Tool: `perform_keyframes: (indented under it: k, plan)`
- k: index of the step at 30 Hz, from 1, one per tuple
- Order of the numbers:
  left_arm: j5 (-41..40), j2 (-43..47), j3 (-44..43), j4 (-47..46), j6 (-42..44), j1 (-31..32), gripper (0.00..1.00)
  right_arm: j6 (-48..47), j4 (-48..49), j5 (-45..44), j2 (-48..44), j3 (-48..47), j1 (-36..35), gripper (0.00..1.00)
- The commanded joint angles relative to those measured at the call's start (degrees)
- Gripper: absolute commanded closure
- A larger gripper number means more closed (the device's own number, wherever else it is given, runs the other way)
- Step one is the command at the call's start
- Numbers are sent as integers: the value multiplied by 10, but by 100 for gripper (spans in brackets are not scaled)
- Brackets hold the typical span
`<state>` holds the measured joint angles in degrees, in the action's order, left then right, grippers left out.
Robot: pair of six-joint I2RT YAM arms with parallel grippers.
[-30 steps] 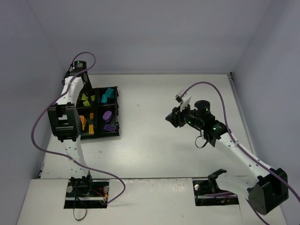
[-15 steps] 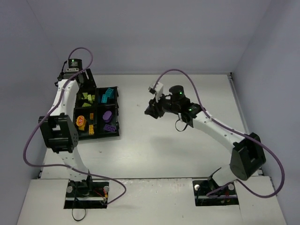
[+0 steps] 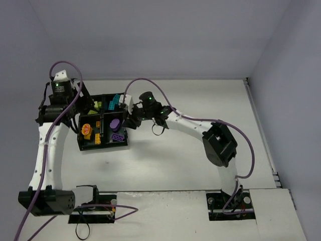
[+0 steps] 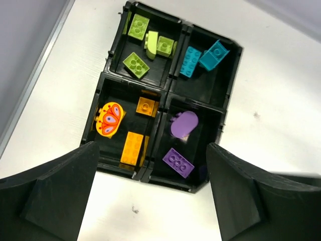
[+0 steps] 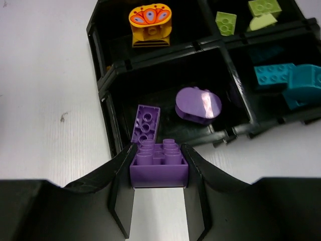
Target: Sort the legos into containers by color
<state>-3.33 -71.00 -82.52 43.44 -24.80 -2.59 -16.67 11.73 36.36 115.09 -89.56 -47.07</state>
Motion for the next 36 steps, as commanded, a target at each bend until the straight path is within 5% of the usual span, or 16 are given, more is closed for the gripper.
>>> perform_keyframes:
  k: [1, 9, 17, 28, 36]
  plan:
    - [9, 54, 5, 16, -17, 2, 19, -21, 39, 12, 38, -71, -20, 93]
    - [31, 157, 47, 51, -23, 2, 20, 3, 80, -72, 127, -163, -43, 75]
    - [78, 219, 87, 58, -13, 2, 20, 40, 125, -153, 123, -146, -43, 37]
    - [139, 239, 123, 37, 12, 20, 19, 81, 131, -197, -2, -71, -17, 25]
    - [183, 251, 114, 31, 73, 49, 19, 223, 117, -247, -214, 125, 81, 21]
